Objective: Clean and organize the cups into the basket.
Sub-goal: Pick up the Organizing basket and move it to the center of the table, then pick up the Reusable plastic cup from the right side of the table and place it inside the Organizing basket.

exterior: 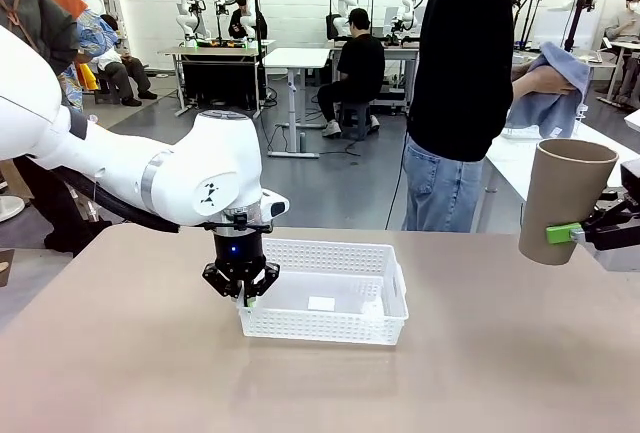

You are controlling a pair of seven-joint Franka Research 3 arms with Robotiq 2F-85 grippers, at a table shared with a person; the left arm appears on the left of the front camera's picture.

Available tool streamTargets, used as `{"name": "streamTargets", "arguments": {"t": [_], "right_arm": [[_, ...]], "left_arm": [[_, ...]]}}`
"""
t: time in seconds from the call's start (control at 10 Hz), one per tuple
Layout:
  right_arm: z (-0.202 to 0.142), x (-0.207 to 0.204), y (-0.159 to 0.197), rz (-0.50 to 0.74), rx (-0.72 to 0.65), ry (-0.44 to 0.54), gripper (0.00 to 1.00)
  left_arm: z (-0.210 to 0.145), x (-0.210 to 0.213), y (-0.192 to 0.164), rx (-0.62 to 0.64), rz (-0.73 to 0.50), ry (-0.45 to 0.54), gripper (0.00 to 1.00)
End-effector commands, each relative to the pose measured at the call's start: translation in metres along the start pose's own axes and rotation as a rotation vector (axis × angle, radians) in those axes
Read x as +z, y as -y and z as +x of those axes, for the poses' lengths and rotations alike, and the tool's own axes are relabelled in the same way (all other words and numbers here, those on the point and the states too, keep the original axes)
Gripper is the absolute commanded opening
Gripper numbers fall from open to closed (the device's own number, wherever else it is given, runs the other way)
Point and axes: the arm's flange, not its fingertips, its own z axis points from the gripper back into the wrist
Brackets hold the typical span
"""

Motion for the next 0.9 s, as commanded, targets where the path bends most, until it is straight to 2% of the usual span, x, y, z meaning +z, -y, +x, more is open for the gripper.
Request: {"name": "streamTargets", "arguments": {"t": [0.0, 0.1, 0.2, 0.3, 0.6, 0.8], "right_arm": [[-0.002, -0.002, 0.0, -0.003, 0.016, -0.005, 0.0], [-0.002, -0.002, 0.0, -0.003, 0.016, -0.005, 0.0], [0.0, 0.0, 0.0, 0.0, 0.0, 0.0, 0.81], [0.024, -0.008, -0.015, -0.008, 0.09, -0.093, 0.81], [0.106, -0.076, -0.038, -0.025, 0.159, -0.397, 0.81], [0.129, -0.16, -0.037, -0.145, 0.212, -0.73, 0.81]], "left_arm": [[-0.001, -0.001, 0.0, 0.003, -0.003, -0.002, 0.0], [-0.001, -0.001, 0.0, 0.003, -0.003, -0.002, 0.0], [-0.001, -0.001, 0.0, 0.003, -0.003, -0.002, 0.0], [-0.001, -0.001, 0.0, 0.003, -0.003, -0.002, 0.0], [-0.001, -0.001, 0.0, 0.003, -0.003, -0.002, 0.0], [-0.001, -0.001, 0.0, 0.003, -0.003, -0.002, 0.0]]}}
